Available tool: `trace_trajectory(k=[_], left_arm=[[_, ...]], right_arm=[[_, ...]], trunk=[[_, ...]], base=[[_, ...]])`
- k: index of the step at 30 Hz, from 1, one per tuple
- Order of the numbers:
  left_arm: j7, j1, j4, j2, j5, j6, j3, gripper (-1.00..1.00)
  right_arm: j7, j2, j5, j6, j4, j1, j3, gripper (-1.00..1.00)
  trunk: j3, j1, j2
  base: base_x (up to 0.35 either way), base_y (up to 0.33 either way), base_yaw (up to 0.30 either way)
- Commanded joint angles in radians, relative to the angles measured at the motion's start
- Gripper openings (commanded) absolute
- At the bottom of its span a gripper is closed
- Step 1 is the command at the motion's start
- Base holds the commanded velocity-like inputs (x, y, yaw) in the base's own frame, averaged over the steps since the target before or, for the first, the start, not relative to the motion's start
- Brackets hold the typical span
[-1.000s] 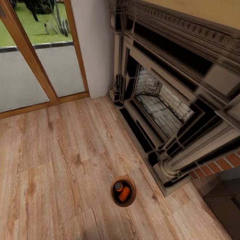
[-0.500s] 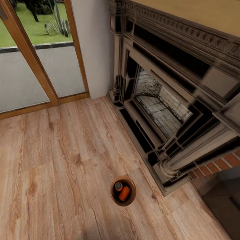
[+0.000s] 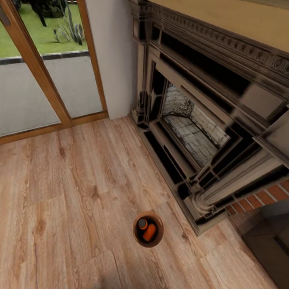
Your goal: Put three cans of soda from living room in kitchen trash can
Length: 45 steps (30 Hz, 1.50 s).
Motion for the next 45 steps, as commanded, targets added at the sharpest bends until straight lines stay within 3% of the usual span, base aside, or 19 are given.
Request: trace_trajectory(k=[1, 6, 15, 27, 41, 45], left_arm=[[0.000, 0.000, 0.000, -0.001, 0.000, 0.000, 0.000, 1.00], [0.000, 0.000, 0.000, -0.009, 0.000, 0.000, 0.000, 1.00], [0.001, 0.000, 0.000, -0.014, 0.000, 0.000, 0.000, 1.00], [0.002, 0.000, 0.000, -0.015, 0.001, 0.000, 0.001, 1.00], [0.001, 0.000, 0.000, -0.018, 0.001, 0.000, 0.001, 1.00], [0.001, 0.000, 0.000, -0.018, 0.001, 0.000, 0.001, 1.00]], right_arm=[[0.000, 0.000, 0.000, 0.000, 0.001, 0.000, 0.000, 1.00], [0.000, 0.000, 0.001, 0.000, 0.003, 0.000, 0.002, 1.00], [0.000, 0.004, 0.000, 0.000, 0.005, 0.000, 0.004, 1.00], [0.001, 0.037, 0.001, 0.002, 0.008, 0.000, 0.005, 1.00], [0.000, 0.051, 0.001, 0.003, 0.010, 0.000, 0.006, 1.00], [0.000, 0.051, 0.001, 0.003, 0.014, 0.000, 0.006, 1.00]], trunk=[[0.003, -0.004, 0.007], [0.019, -0.023, 0.042], [0.019, -0.023, 0.042], [0.019, -0.023, 0.042], [0.019, -0.023, 0.042], [0.031, -0.038, 0.070]], base=[[0.000, 0.000, 0.000], [0.000, 0.000, 0.000], [0.000, 0.000, 0.000], [0.000, 0.000, 0.000], [0.000, 0.000, 0.000], [0.000, 0.000, 0.000]])
